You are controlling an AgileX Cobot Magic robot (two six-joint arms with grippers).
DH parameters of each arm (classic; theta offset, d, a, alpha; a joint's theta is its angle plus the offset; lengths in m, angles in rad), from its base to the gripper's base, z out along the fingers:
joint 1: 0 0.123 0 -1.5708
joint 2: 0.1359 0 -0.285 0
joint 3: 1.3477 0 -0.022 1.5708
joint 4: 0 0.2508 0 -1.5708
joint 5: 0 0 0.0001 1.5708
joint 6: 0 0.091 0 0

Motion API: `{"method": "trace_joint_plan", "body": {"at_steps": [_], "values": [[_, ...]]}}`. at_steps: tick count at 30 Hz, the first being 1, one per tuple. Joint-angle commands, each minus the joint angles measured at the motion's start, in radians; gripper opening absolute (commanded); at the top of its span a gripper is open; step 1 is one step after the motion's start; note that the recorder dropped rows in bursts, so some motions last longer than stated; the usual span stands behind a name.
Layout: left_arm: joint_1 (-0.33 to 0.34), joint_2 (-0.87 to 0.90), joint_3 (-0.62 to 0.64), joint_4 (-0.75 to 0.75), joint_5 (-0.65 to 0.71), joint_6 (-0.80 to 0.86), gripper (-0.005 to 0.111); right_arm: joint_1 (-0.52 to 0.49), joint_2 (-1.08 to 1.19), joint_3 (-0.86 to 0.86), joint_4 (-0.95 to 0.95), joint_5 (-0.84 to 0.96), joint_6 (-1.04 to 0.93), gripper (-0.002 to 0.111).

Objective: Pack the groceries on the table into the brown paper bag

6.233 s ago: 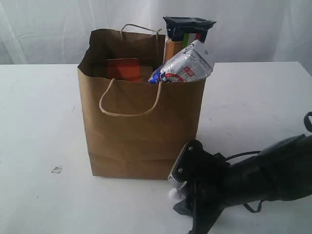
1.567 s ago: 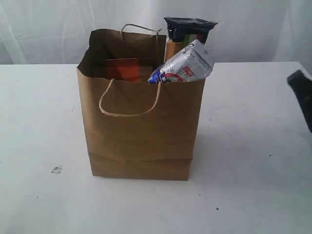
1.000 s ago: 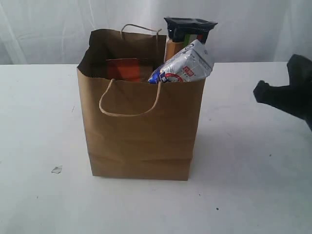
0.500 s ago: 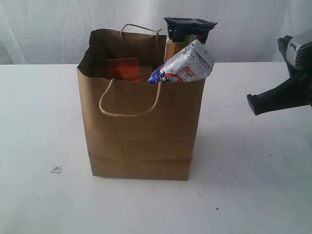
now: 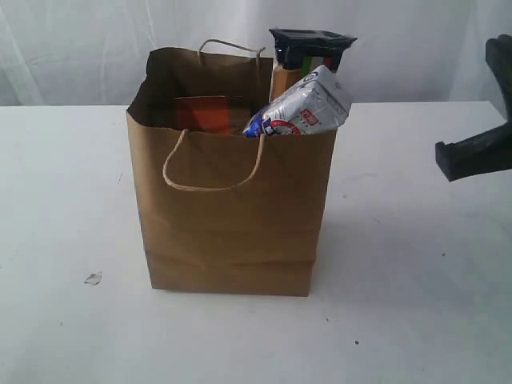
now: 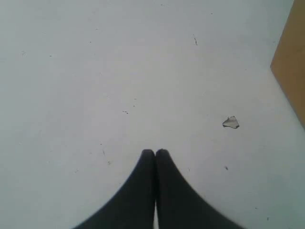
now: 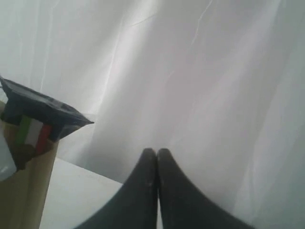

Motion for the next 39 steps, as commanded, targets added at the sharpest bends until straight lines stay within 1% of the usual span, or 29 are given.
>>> {"method": "trace_joint_plan", "body": {"at_steps": [1, 4, 5, 7, 8, 10, 11, 13, 15, 16, 17, 18, 19, 20, 21, 23, 25, 26, 27, 30, 32, 39], "values": [[-0.002, -0.004, 0.003, -0.005, 0.003, -0.002, 0.0, -0.112, -0.179, -0.006, -0.003, 0.236, -0.07, 0.0], [-0.002, -0.004, 0.003, -0.005, 0.003, -0.002, 0.0, -0.249, -0.316, 0.018, -0.003, 0.35, -0.14, 0.0], [0.0, -0.004, 0.003, -0.005, 0.003, -0.002, 0.0, -0.356, -0.377, 0.026, -0.003, 0.411, -0.139, 0.0], [0.0, -0.004, 0.003, -0.005, 0.003, -0.002, 0.0, -0.495, -0.406, 0.026, -0.003, 0.518, -0.129, 0.0], [0.0, -0.004, 0.003, -0.005, 0.003, -0.002, 0.0, -0.517, -0.408, 0.028, -0.003, 0.523, -0.129, 0.0], [0.0, -0.004, 0.003, -0.005, 0.003, -0.002, 0.0, -0.534, -0.406, 0.028, -0.003, 0.497, -0.129, 0.0], [0.0, -0.004, 0.003, -0.005, 0.003, -0.002, 0.0, -0.534, -0.404, 0.035, -0.001, 0.444, -0.122, 0.0], [0.0, -0.004, 0.003, -0.005, 0.003, -0.002, 0.0, -0.541, -0.395, 0.055, -0.014, 0.397, -0.037, 0.0], [0.0, -0.004, 0.003, -0.005, 0.003, -0.002, 0.0, -0.573, -0.409, 0.126, -0.243, 0.302, 0.211, 0.0], [0.0, -0.004, 0.003, -0.005, 0.003, -0.002, 0.0, -0.604, -0.43, 0.194, -0.431, 0.269, 0.489, 0.0], [0.0, -0.004, 0.003, -0.005, 0.003, -0.002, 0.0, -0.623, -0.457, 0.233, -0.533, 0.27, 0.66, 0.0], [0.0, -0.004, 0.003, -0.005, 0.003, -0.002, 0.0, -0.643, -0.515, 0.303, -0.631, 0.299, 0.812, 0.0], [0.0, -0.004, 0.003, -0.005, 0.003, -0.002, 0.0, -0.657, -0.554, 0.352, -0.671, 0.316, 0.882, 0.0], [0.0, -0.004, 0.003, -0.005, 0.003, -0.002, 0.0, -0.68, -0.639, 0.422, -0.698, 0.348, 0.956, 0.0], [0.0, -0.004, 0.003, -0.005, 0.003, -0.002, 0.0, -0.694, -0.695, 0.437, -0.698, 0.367, 0.999, 0.0], [0.0, -0.004, 0.003, -0.005, 0.003, -0.002, 0.0, -0.72, -0.792, 0.437, -0.76, 0.634, 1.102, 0.0], [0.0, -0.004, 0.003, -0.003, 0.007, -0.002, 0.0, -0.73, -0.792, 0.437, -0.902, 0.789, 1.273, 0.0], [0.0, -0.004, 0.003, 0.0, 0.001, -0.002, 0.0, -0.73, -0.792, 0.437, -0.945, 0.887, 1.327, 0.0], [0.0, -0.004, 0.003, 0.0, -0.009, -0.002, 0.0, -0.73, -0.792, 0.437, -0.948, 0.95, 1.359, 0.0], [0.0, -0.004, 0.003, 0.0, -0.028, -0.002, 0.0, -0.73, -0.792, 0.437, -0.958, 0.948, 1.384, 0.0], [0.0, -0.004, 0.003, 0.0, -0.028, -0.002, 0.0, -0.73, -0.792, 0.437, -0.924, 0.945, 1.373, 0.0], [0.0, -0.004, 0.003, 0.0, -0.028, -0.002, 0.0, -0.73, -0.792, 0.437, -0.921, 0.945, 1.373, 0.0]]}}
